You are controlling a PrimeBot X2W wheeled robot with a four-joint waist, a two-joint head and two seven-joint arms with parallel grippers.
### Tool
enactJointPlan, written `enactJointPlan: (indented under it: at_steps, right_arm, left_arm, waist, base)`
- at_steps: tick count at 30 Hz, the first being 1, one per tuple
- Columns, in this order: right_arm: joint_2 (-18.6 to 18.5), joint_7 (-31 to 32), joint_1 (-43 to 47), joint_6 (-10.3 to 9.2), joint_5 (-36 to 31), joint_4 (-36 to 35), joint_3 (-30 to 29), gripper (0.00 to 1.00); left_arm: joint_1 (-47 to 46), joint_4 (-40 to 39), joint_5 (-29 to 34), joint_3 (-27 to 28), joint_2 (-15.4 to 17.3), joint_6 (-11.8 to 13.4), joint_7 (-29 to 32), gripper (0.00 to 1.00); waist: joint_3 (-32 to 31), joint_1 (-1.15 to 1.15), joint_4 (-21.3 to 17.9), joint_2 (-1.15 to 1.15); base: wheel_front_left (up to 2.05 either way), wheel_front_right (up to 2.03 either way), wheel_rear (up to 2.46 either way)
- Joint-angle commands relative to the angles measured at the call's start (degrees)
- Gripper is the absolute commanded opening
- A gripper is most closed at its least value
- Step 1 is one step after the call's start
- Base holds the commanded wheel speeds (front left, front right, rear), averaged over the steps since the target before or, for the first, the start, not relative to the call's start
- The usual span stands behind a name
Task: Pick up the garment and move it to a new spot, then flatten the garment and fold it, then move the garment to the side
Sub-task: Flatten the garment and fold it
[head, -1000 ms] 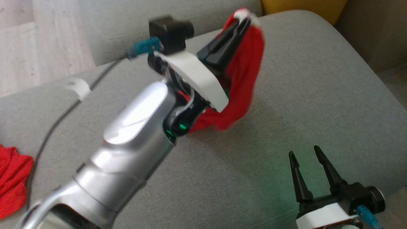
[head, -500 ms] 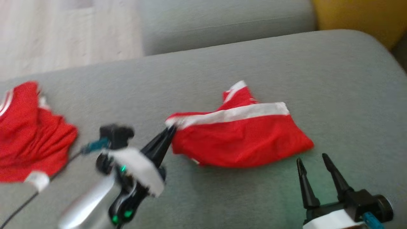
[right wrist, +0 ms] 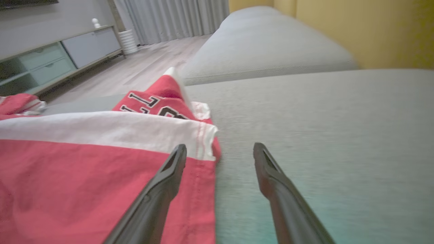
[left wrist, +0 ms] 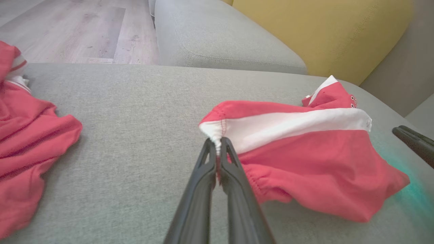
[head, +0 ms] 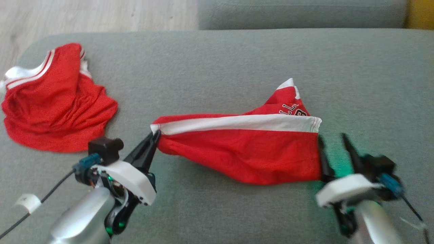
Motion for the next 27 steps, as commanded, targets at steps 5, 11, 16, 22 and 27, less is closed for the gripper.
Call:
enactJointPlan:
  at_steps: [5,11,16,22,27]
  right_arm:
    - [-1.03,-0.21,-9.07,0.43,10.45,7.14,10.16,1.00]
    - [-6.03,-0.20,-14.43,0.43,22.02,11.69,20.41,1.00]
    - [-8.12,-0.21,-15.88,0.43,26.97,11.33,25.83,0.45]
    - [-9.79,-0.21,-15.90,0.43,27.54,8.27,26.63,0.00]
    - [-11.43,-0.21,-16.21,0.43,24.42,3.58,22.81,0.00]
  left_arm:
    - [-5.54,2.51,1.12,2.57,1.07,-0.44,-2.53,0.00]
    - [-8.12,6.91,2.15,2.22,0.23,-1.52,-4.17,0.00]
    - [-9.09,9.06,2.11,1.94,-0.57,-2.22,-4.96,0.00]
    - [-9.63,10.91,2.24,1.82,-0.62,-2.60,-6.03,0.00]
    - [-11.25,9.65,2.70,2.28,0.08,-2.76,-7.06,0.00]
  waist:
    - [2.41,-0.01,2.61,0.00]
    - [3.95,-0.01,3.93,0.00]
    - [4.35,-0.01,4.05,0.00]
    - [3.52,-0.01,2.93,0.00]
    - [2.66,-0.01,0.97,0.00]
  base:
    - [0.00,0.00,0.00]
    - [0.00,0.00,0.00]
    - [0.00,0.00,0.00]
    - [0.00,0.00,0.00]
    - [0.00,0.00,0.00]
